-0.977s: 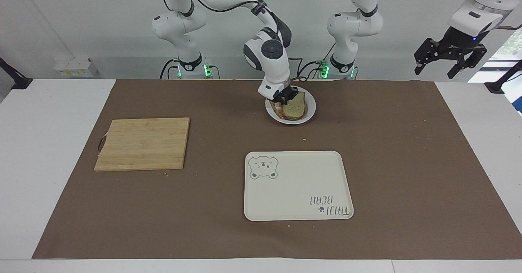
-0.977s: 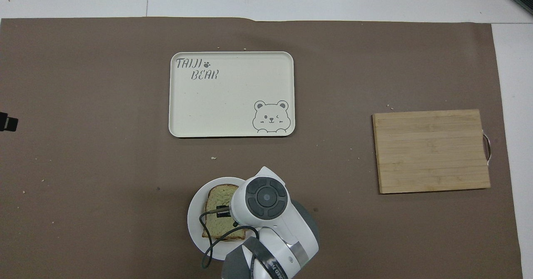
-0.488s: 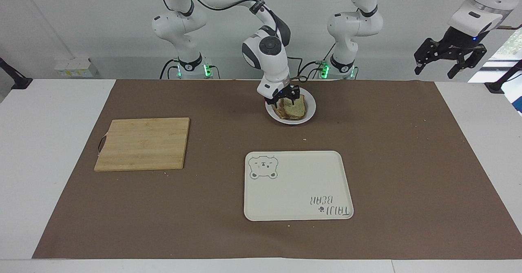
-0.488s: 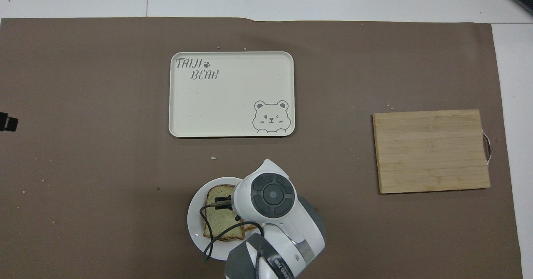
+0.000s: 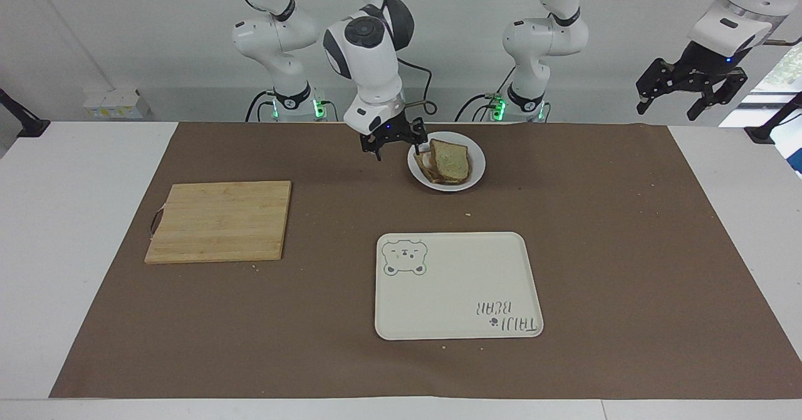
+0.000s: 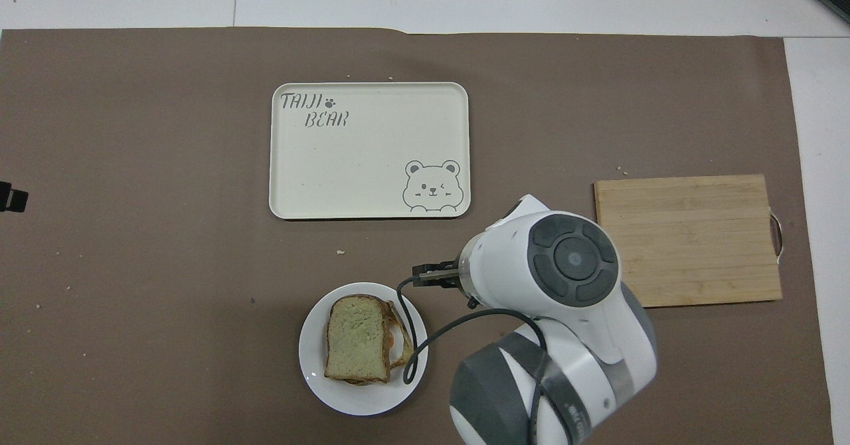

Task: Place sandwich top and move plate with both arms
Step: 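Withdraw the right gripper while the left gripper reaches toward the plate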

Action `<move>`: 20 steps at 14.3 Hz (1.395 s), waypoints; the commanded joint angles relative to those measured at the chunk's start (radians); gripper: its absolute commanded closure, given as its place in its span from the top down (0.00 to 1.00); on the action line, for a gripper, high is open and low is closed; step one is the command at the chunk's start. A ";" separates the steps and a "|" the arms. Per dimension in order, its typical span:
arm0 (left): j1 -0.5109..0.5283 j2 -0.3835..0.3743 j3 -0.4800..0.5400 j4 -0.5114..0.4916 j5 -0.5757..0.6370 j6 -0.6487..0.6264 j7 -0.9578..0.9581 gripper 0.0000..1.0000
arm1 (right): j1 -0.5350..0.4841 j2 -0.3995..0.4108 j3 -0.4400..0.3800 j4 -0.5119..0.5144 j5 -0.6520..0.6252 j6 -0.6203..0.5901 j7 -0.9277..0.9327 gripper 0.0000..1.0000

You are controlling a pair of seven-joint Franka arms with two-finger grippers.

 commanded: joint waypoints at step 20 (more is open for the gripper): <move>-0.033 -0.064 -0.027 -0.196 -0.206 0.035 -0.001 1.00 | -0.261 -0.109 -0.257 0.419 -0.177 -0.450 -0.187 1.00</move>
